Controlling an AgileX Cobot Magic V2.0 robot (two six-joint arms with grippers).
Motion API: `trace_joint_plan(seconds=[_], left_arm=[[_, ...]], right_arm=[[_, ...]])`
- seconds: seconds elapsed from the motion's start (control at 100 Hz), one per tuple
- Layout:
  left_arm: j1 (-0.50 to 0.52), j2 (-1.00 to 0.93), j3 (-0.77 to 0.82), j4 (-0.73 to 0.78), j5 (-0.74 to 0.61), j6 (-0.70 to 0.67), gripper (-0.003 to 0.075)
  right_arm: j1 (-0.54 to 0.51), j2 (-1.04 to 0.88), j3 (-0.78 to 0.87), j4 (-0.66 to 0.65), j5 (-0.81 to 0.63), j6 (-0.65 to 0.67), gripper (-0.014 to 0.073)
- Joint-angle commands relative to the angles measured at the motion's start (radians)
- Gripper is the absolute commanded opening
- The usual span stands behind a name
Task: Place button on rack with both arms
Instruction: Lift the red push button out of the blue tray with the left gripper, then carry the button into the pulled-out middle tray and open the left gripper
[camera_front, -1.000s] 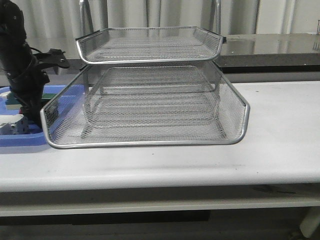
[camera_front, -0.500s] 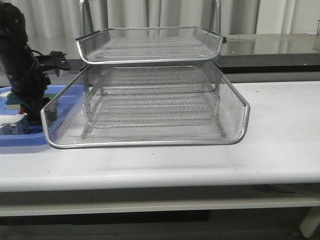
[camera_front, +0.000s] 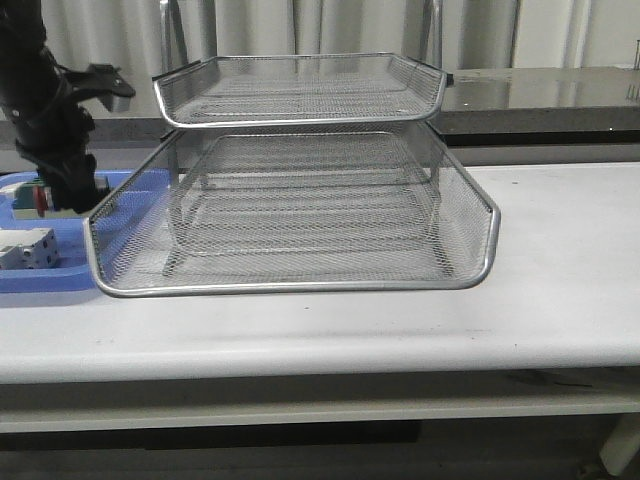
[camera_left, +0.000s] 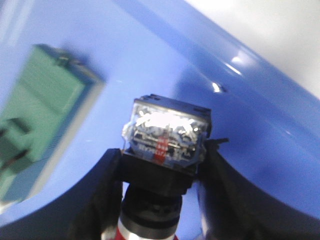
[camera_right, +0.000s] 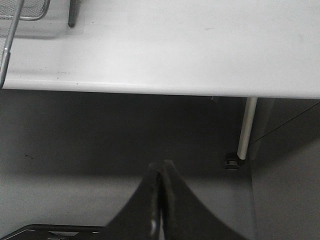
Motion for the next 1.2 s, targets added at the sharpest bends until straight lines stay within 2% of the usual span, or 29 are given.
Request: trace_joint_plan(seconds=[0.0,0.58,0.82,1.01,1.19], left_arm=[[0.012,-0.123,-0.06,-0.034,0.014,-0.02,-0.002],[0.046,-0.421,-0.072,-0.29,0.342,-0.02,-0.002],[0.042,-0.511,-0.048,-0.415,0.342,-0.054,-0.002],[-0.033,-0.583,0.034,-0.421,0.342,-0.063,-0.002],[-0.166,-0.607,0.144,-0.42,0.342,-0.063,-0.002]], right_arm=[[0.004,0.003,-0.036,-0.009,-0.052,-0.004,-0.0071],[0.004,0.003,-0.036,-0.009,-0.052,-0.004,-0.0071],[0.004,0.003,-0.036,-0.009,-0.052,-0.004,-0.0071],[0.004,0.003,-0.036,-0.009,-0.052,-0.004,-0.0071],[0.004,0.003,-0.036,-0.009,-0.052,-0.004,-0.0071]])
